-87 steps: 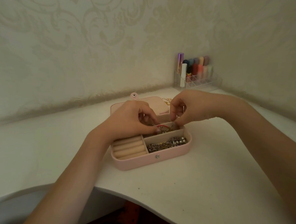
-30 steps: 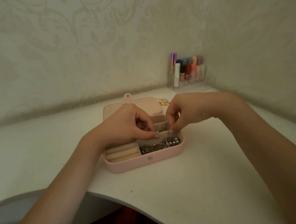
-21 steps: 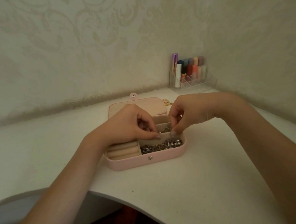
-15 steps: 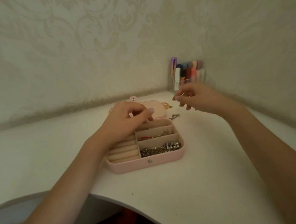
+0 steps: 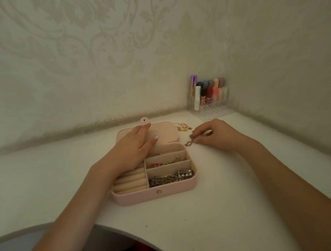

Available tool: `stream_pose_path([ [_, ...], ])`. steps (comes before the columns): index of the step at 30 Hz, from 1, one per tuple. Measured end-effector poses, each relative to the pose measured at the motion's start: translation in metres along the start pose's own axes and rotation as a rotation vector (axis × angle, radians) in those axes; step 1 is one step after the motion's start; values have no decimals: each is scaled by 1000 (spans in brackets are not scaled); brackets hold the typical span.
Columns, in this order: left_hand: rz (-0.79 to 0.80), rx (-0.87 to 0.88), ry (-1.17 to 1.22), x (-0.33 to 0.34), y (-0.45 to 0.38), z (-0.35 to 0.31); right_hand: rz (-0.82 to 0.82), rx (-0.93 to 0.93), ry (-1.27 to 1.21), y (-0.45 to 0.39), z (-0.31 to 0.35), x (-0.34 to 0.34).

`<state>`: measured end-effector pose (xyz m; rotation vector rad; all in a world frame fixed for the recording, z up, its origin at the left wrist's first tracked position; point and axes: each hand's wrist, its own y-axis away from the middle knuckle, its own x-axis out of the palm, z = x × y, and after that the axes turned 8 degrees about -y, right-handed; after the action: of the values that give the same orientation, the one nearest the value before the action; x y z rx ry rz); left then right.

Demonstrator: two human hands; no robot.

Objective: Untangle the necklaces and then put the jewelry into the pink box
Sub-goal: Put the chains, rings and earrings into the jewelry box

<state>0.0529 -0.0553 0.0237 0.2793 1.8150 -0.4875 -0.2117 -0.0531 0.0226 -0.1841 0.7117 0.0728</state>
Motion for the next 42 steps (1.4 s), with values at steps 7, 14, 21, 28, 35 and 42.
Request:
stream_pose_path([
  [7, -18, -67, -15, -2, 12, 8, -111, -58, 108, -1, 4, 15],
  [14, -203, -47, 623, -21, 27, -11, -6, -182, -521, 12, 71, 27],
  [21, -164, -133, 845, -20, 31, -31, 100, -189, -725, 19, 93, 35],
  [28, -236, -214, 605, -25, 45, -27, 271, -47, -328, 17, 78, 27],
  [35, -171, -179, 112, -25, 50, -31, 405, -40, -113, 21, 79, 15],
  [42, -480, -367, 272, -23, 32, 12, 17, 20, -51, 5, 41, 1],
])
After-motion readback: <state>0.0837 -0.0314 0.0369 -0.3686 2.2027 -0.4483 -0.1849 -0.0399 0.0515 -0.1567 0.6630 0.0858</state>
